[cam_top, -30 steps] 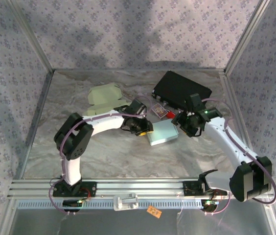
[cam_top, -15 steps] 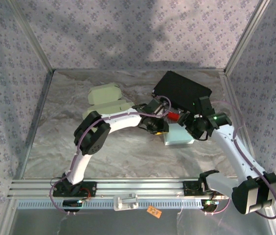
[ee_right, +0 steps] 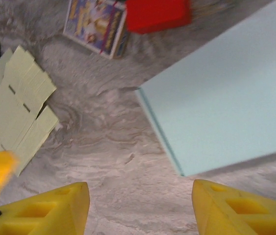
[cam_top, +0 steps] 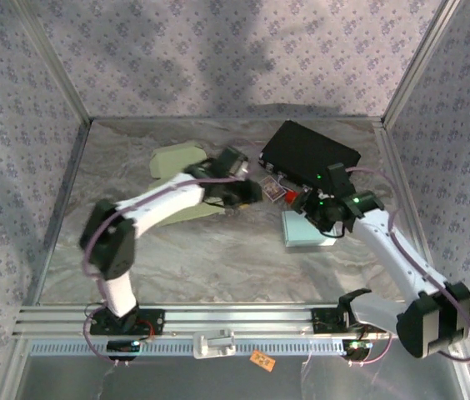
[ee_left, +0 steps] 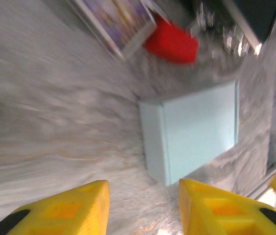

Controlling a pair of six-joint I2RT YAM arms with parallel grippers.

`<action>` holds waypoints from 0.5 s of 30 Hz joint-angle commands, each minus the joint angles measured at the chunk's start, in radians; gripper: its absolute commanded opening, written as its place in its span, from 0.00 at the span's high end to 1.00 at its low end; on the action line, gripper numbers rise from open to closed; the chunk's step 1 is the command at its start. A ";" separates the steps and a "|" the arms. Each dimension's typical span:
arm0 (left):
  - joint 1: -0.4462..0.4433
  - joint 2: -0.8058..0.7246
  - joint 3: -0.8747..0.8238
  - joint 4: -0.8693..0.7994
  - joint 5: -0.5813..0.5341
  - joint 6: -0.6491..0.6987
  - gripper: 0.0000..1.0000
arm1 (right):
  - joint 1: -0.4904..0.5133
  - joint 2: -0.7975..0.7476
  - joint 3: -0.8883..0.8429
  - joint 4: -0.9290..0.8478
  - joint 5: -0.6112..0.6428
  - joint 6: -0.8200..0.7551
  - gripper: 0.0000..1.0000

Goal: Fold the paper box

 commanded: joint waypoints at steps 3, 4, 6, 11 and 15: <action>0.292 -0.220 -0.266 -0.037 -0.045 -0.055 0.58 | 0.138 0.194 0.130 0.185 -0.058 -0.002 0.41; 0.363 -0.262 -0.331 -0.020 -0.036 -0.082 0.57 | 0.164 0.234 0.160 0.216 -0.067 0.008 0.41; 0.484 -0.337 -0.458 0.054 -0.017 -0.149 0.56 | 0.199 0.310 0.213 0.254 -0.085 0.024 0.41; 0.639 -0.456 -0.755 0.370 -0.003 -0.415 0.54 | 0.217 0.447 0.337 0.277 -0.144 0.071 0.42; 0.645 -0.450 -0.859 0.558 -0.045 -0.544 0.52 | 0.217 0.465 0.347 0.287 -0.151 0.077 0.42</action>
